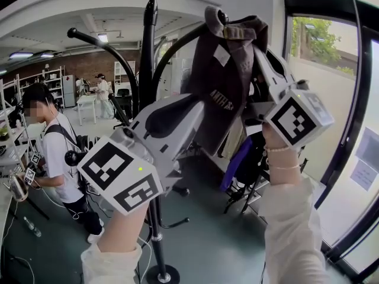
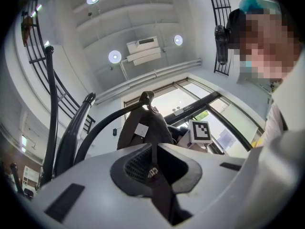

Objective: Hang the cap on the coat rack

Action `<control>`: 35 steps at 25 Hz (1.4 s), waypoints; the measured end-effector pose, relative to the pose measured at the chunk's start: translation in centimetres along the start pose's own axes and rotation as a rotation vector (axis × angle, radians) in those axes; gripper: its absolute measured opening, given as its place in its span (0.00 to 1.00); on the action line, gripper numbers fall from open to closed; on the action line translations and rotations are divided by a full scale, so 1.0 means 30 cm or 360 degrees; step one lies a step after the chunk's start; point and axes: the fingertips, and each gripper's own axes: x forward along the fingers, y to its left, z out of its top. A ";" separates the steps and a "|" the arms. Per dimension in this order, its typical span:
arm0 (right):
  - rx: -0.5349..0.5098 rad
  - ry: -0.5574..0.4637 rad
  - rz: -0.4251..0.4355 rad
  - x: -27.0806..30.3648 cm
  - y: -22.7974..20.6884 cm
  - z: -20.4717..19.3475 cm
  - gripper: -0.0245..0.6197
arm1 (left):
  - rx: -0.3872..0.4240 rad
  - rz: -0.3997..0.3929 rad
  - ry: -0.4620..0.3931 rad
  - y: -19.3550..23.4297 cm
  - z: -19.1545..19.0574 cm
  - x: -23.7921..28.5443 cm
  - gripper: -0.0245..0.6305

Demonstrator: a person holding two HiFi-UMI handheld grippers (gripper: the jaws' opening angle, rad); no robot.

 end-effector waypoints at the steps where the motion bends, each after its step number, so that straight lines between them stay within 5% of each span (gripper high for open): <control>1: -0.0005 0.0002 -0.0002 -0.003 0.006 -0.002 0.06 | 0.0007 0.0000 0.0002 -0.008 0.002 -0.006 0.10; 19: -0.0273 0.0138 -0.0023 -0.033 0.164 -0.143 0.06 | -0.0016 0.0033 0.0076 -0.052 -0.078 -0.145 0.10; 35: -0.0274 0.0187 -0.0055 -0.086 0.228 -0.200 0.06 | -0.0053 0.0109 0.0157 -0.059 -0.143 -0.253 0.10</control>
